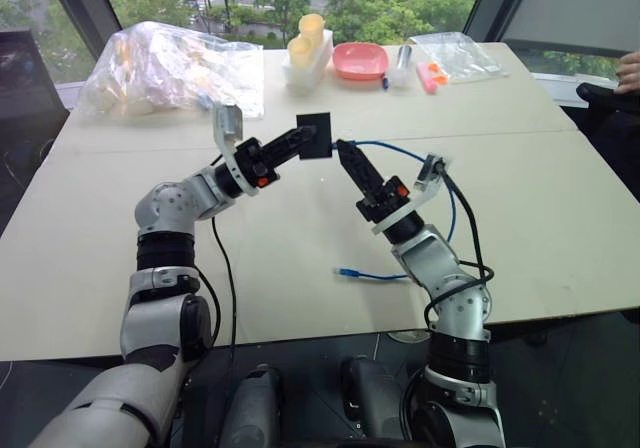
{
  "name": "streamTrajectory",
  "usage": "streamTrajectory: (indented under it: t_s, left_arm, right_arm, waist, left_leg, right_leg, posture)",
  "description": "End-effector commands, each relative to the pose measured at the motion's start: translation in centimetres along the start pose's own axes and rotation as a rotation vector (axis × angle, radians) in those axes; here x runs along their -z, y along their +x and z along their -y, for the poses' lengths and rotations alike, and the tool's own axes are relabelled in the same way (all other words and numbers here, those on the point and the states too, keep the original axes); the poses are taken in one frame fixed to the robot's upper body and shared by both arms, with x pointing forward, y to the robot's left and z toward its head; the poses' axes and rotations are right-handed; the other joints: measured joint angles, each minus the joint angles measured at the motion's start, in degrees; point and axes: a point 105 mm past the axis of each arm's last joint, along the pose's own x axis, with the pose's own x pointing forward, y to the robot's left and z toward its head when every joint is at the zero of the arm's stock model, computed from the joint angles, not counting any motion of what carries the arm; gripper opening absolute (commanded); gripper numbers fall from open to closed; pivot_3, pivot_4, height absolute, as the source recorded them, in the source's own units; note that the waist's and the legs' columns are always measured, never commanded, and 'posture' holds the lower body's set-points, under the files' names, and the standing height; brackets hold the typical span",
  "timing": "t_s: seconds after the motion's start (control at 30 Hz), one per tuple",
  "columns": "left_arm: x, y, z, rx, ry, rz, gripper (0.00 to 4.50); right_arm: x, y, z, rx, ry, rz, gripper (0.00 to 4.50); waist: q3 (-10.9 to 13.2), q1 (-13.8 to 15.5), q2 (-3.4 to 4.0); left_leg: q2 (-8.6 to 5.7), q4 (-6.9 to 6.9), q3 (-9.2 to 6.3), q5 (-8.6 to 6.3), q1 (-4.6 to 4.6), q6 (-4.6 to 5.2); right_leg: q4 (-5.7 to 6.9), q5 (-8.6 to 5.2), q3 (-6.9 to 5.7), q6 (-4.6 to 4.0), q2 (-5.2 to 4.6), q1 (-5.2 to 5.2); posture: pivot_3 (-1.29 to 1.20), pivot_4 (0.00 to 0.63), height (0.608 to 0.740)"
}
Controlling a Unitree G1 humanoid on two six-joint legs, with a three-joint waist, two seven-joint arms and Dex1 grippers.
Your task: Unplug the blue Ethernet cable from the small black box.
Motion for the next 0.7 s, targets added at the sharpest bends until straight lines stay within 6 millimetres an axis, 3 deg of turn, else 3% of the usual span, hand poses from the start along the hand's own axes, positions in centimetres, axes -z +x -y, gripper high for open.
streamTrajectory:
  t_s: [0.03,0.17,0.23,0.3,0.47,0.7]
  left_arm:
    - [-0.34,0.12,0.78,0.039,0.010,0.005,0.52]
    - [-0.23,0.14,0.81,0.042,0.006,0.001,0.52]
    - [-0.17,0.16,0.85,0.045,0.005,-0.002,0.52]
    - [-0.14,0.17,0.87,0.047,0.003,-0.004,0.52]
    - [-0.16,0.20,0.91,0.049,0.003,-0.004,0.52]
    - [-0.12,0.00,0.85,0.044,0.004,-0.009,0.52]
  right_arm:
    - [-0.35,0.43,-1.22,-0.054,0.000,0.025,4.13]
    - [-0.23,0.47,-1.11,-0.050,-0.007,0.022,4.13]
    - [-0.08,0.52,-1.06,-0.050,-0.011,0.015,3.59]
    - [0.06,0.55,-1.06,-0.051,-0.014,0.007,2.74]
    - [0.21,0.65,-0.91,-0.049,-0.008,0.006,0.07]
    - [0.29,0.65,-0.65,-0.041,-0.016,0.000,0.03]
  waist:
    - [0.0,0.0,0.00]
    - [0.0,0.0,0.00]
    - [0.0,0.0,0.00]
    - [0.0,0.0,0.00]
    - [0.0,0.0,0.00]
    - [0.0,0.0,0.00]
  left_leg:
    - [0.00,0.00,0.00,0.00,0.00,0.00]
    - [0.00,0.00,0.01,0.00,0.00,0.00]
    - [0.00,-0.01,0.01,0.00,0.00,0.00]
    - [0.00,-0.01,0.01,0.00,0.00,0.00]
    - [0.00,-0.02,0.01,0.00,0.00,0.00]
    - [0.00,-0.02,0.01,0.00,0.00,0.00]
  right_leg:
    - [0.00,0.00,0.00,0.00,0.00,0.00]
    - [-0.01,0.00,0.00,0.00,0.00,0.00]
    - [-0.01,0.00,0.00,0.00,0.00,0.00]
    - [-0.01,0.00,0.00,0.00,0.00,0.00]
    - [-0.01,0.00,0.00,-0.01,0.00,0.00]
    - [-0.04,-0.01,0.00,-0.01,-0.01,0.00]
  posture:
    - [0.00,0.150,0.740]
    - [0.00,0.150,0.740]
    - [0.00,0.150,0.740]
    - [0.00,0.150,0.740]
    - [0.00,0.150,0.740]
    - [0.00,0.150,0.740]
